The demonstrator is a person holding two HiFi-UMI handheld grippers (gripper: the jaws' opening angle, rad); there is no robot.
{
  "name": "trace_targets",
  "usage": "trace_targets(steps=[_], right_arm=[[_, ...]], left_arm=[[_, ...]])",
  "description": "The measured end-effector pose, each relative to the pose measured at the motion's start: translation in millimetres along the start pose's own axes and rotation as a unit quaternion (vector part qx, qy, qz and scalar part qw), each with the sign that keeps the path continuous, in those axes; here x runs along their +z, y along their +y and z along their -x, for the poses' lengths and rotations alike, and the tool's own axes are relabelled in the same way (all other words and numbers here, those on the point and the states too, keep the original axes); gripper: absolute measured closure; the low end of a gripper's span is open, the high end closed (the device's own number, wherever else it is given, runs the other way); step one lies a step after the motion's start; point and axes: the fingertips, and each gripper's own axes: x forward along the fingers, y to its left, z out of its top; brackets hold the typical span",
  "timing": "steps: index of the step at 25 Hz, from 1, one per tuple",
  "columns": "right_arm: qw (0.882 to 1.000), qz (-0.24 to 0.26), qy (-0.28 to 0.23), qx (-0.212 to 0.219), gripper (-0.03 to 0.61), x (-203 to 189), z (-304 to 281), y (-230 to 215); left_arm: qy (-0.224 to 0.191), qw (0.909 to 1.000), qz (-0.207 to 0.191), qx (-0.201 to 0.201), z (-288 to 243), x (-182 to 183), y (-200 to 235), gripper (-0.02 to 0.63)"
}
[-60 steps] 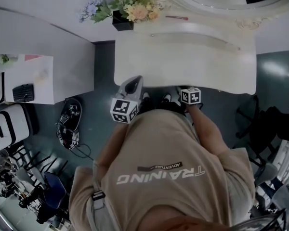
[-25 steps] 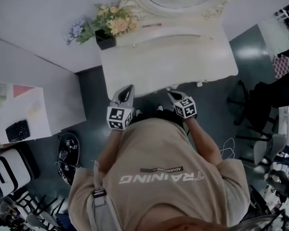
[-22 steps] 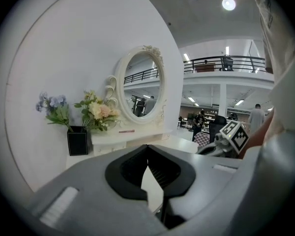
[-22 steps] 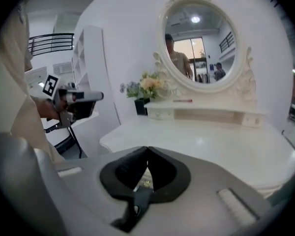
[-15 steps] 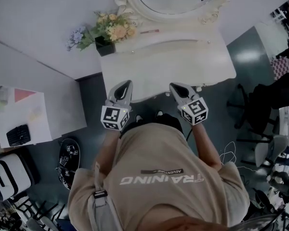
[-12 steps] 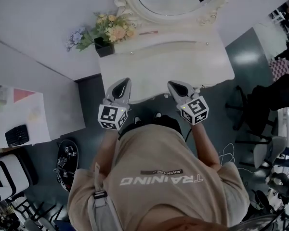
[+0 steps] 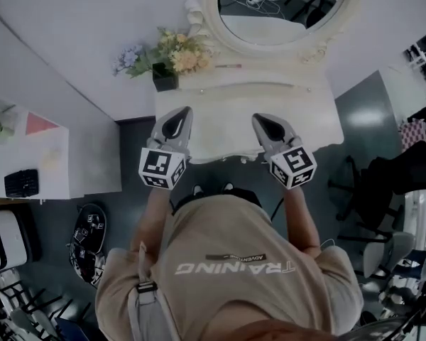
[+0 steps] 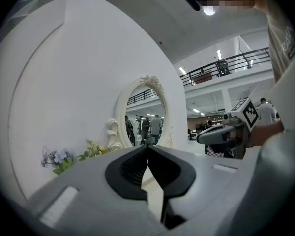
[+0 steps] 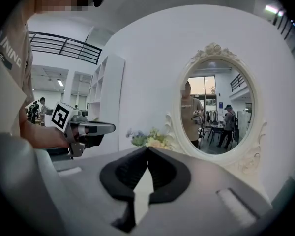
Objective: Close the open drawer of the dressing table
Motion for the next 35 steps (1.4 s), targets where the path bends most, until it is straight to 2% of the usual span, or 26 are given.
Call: trace_targets(steps=[8,13,24,29,33,35], right_arm=[[0.999,0.009,-0.042,-0.032,0.574,26,16,-26],[0.998,0.006,-0.067,-0.018,0.574,25,24,-33],[0.998,-0.001,-0.061,-0.005,0.574,0,23,-32],[0.997,-0.011,-0.066,0.031,0.574,-2,18,-19],[0.998,0.018,-0.057,0.024,0.574,-4,14,-14],[0.998,0.016,-0.053,0.024,0.574,-8,13,-14]], left_arm=[[0.008,0.9999,-0.012,0.009,0,15,-21,0.606],[0.0,0.9996,-0.029,-0.001,-7,24,-42,0.606],[0.016,0.9994,-0.032,-0.001,-9,11,-55,0.606],[0.023,0.9997,-0.005,0.008,-8,-1,-42,0.606],[0.025,0.9997,0.0,0.007,-10,-6,-39,0.606],[0.028,0.9996,0.003,0.003,-11,-10,-40,0.606]])
